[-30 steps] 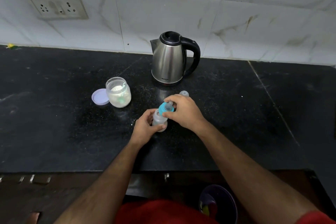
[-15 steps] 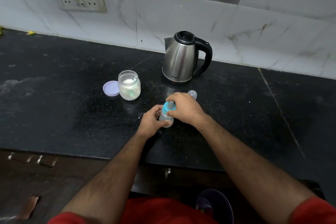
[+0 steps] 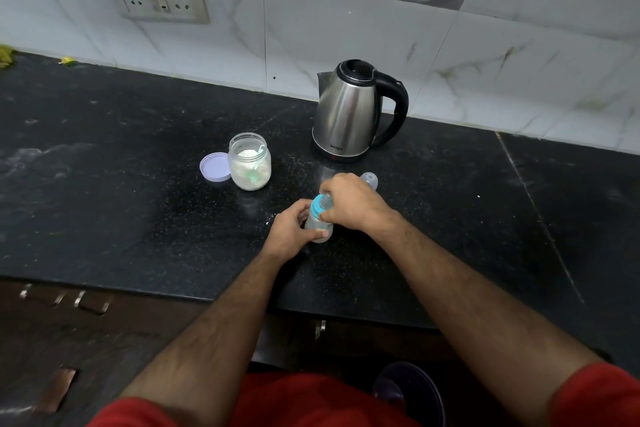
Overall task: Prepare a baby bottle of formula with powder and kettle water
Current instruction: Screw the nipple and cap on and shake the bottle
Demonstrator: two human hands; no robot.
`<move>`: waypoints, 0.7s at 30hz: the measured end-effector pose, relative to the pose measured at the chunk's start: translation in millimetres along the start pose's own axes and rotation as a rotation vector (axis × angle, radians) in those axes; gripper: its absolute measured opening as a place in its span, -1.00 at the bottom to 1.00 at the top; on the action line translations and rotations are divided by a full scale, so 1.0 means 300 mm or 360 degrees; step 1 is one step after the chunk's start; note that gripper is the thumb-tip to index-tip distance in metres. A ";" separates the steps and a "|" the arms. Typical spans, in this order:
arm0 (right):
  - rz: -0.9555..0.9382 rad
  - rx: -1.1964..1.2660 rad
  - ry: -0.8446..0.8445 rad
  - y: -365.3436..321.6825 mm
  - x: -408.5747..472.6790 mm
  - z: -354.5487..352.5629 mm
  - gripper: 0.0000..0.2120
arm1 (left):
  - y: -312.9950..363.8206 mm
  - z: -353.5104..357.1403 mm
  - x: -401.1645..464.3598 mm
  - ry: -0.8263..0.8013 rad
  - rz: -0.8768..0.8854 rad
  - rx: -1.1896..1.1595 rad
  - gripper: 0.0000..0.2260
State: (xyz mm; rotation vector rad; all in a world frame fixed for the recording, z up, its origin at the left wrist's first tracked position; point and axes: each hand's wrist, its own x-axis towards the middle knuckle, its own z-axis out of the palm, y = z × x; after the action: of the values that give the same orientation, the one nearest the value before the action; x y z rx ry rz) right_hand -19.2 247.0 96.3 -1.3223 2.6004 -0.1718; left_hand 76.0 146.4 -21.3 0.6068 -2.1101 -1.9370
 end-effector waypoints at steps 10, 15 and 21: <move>-0.0060 -0.0182 0.0032 -0.011 0.004 -0.009 -0.75 | -0.006 -0.002 0.003 0.0006 0.0010 0.0046 -0.51; -0.0046 -0.0206 0.0012 -0.017 0.012 -0.012 -0.79 | -0.012 -0.003 0.008 -0.0003 0.0003 0.0063 -0.51; 0.0078 -0.0275 -0.0026 -0.027 0.031 -0.008 -0.63 | -0.021 -0.003 0.011 0.0009 -0.0003 0.0053 -0.54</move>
State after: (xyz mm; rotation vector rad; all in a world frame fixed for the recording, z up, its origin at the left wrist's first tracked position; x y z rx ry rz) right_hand -18.7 234.6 98.9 -1.3055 2.6819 0.0733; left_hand 74.3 143.9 -27.8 0.6197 -2.1433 -1.9023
